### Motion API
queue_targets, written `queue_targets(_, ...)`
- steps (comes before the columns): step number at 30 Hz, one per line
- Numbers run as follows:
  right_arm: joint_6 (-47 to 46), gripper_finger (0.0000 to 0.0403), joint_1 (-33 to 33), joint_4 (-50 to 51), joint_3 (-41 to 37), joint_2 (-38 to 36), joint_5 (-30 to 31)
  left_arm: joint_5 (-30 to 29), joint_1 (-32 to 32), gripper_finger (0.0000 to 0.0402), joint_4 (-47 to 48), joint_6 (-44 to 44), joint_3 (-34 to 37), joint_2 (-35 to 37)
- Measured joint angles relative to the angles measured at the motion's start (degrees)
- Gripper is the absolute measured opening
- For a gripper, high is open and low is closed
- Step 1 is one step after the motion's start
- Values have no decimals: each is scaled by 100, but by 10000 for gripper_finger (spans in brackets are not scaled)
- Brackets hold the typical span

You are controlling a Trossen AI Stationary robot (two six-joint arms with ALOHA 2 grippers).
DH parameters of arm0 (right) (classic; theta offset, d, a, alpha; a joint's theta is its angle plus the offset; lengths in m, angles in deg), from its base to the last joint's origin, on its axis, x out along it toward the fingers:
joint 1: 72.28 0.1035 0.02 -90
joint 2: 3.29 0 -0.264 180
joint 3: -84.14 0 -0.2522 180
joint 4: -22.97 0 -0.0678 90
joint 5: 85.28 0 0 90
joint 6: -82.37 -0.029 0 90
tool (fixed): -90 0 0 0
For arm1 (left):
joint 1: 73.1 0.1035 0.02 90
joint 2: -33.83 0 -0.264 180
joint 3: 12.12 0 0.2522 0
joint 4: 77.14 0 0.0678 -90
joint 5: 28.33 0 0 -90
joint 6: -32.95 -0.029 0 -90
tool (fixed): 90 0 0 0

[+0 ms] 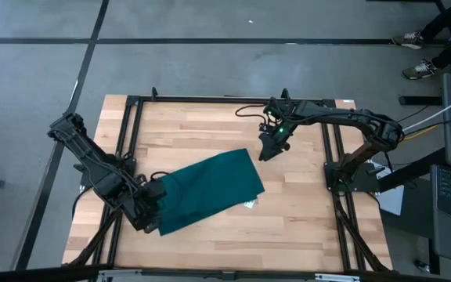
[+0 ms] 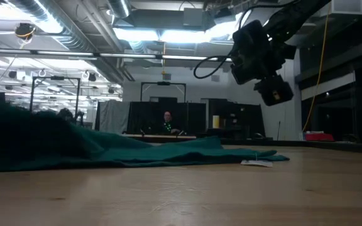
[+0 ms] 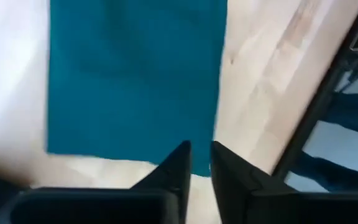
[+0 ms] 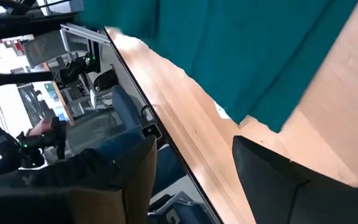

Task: Fold microfiber towels
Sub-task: Fold the black towel on the table

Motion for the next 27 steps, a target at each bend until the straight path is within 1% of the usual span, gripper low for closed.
queue_targets(4, 307, 223, -14, -3, 0, 0, -4, 533, 0, 98, -403, 290, -35, 0)
queue_targets(6, 420, 227, -14, -1, 0, 0, -5, 574, 0, 109, -648, 420, -137, 2)
queue_targets(7, 470, 229, -14, -1, 0, 0, -5, 498, -2, 113, -754, 478, -209, 2)
queue_targets(9, 510, 233, -14, -3, 2, 0, 79, 64, 0, 118, -770, 505, -326, 9)
queue_targets(10, 520, 233, -12, -3, 2, 0, 228, -214, 1, 119, -760, 517, -345, 14)
queue_targets(12, 484, 232, 94, 2, 2, 0, 716, -701, 71, 120, -621, 630, -348, 13)
queue_targets(14, 474, 228, 275, 12, 2, 0, 1103, -929, 216, 120, -278, 854, -348, 11)
queue_targets(16, 479, 223, 514, -36, 2, 0, 1138, -1024, 442, 120, -54, 968, -348, 11)
queue_targets(18, 407, 217, 752, -190, 2, 0, 1242, -1155, 658, 120, -37, 800, -345, 11)
queue_targets(22, 62, 207, 1182, -441, -68, 0, 1559, -1281, 1093, 119, -138, 169, -345, 11)
queue_targets(25, -512, 198, 1548, -921, -457, 0, 1533, -1287, 1395, 118, -295, -337, -345, 11)
queue_targets(27, -1074, 193, 1844, -1600, -807, 2, 1391, -1287, 1559, 120, -318, -663, -345, 11)
